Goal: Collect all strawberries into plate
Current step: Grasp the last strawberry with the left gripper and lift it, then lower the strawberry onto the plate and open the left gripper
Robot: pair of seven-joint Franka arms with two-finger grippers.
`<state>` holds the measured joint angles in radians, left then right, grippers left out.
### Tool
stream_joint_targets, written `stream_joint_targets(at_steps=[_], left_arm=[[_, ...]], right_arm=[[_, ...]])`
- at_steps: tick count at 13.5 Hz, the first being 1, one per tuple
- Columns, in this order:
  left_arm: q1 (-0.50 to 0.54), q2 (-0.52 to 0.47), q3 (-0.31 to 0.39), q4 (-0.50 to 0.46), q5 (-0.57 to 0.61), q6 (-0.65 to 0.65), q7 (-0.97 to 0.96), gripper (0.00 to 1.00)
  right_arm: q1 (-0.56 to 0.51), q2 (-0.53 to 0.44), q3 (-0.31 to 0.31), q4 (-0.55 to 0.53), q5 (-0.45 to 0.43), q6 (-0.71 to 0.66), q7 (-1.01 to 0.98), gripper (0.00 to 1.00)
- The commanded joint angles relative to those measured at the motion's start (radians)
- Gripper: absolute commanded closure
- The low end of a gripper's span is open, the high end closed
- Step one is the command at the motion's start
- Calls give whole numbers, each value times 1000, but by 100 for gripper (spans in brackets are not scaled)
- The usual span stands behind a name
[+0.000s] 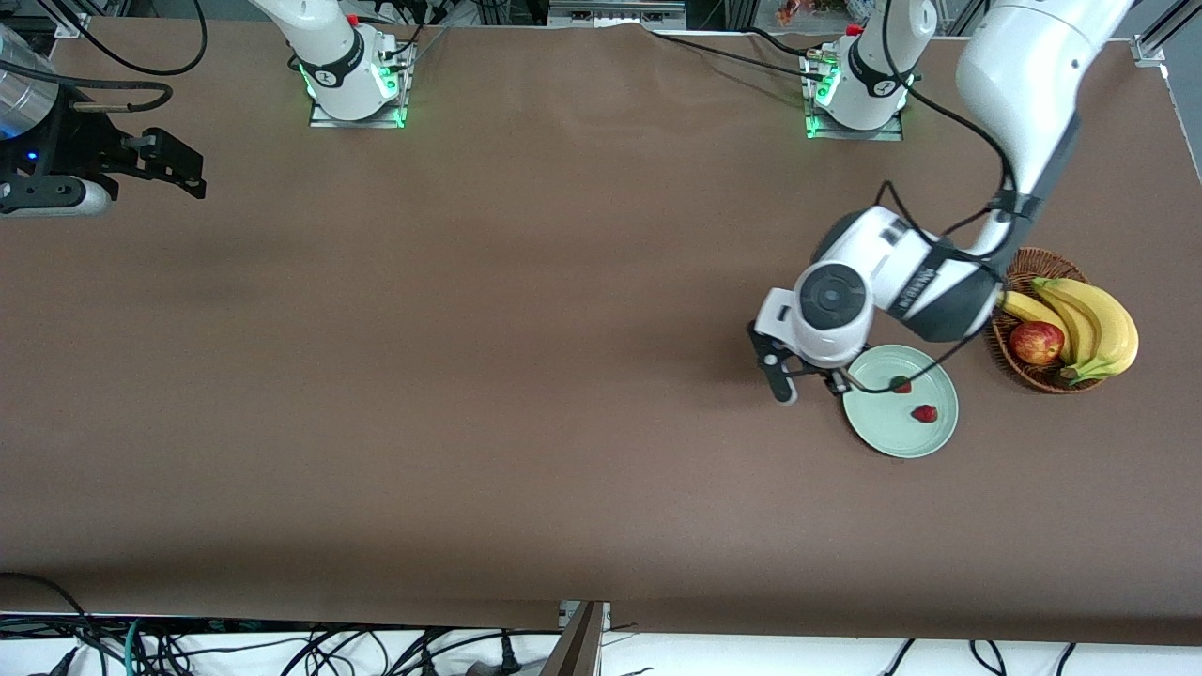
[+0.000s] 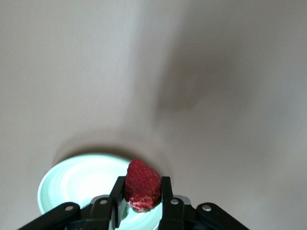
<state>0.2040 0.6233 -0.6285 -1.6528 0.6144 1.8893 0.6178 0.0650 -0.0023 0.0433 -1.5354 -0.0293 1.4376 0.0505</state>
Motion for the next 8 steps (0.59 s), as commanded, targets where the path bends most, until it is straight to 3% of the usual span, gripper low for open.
stream_joint_targets(at_steps=[1, 5, 8], left_arm=[[96, 21, -10, -15, -22, 51, 188, 90], [185, 93, -8, -16, -24, 170, 374, 86], [204, 125, -7, -16, -24, 186, 418, 84]], right_arm=[[-13, 11, 16, 32, -20, -13, 5, 0], [-19, 13, 13, 32, -17, -13, 5, 0], [-14, 13, 15, 32, -17, -14, 8, 0]])
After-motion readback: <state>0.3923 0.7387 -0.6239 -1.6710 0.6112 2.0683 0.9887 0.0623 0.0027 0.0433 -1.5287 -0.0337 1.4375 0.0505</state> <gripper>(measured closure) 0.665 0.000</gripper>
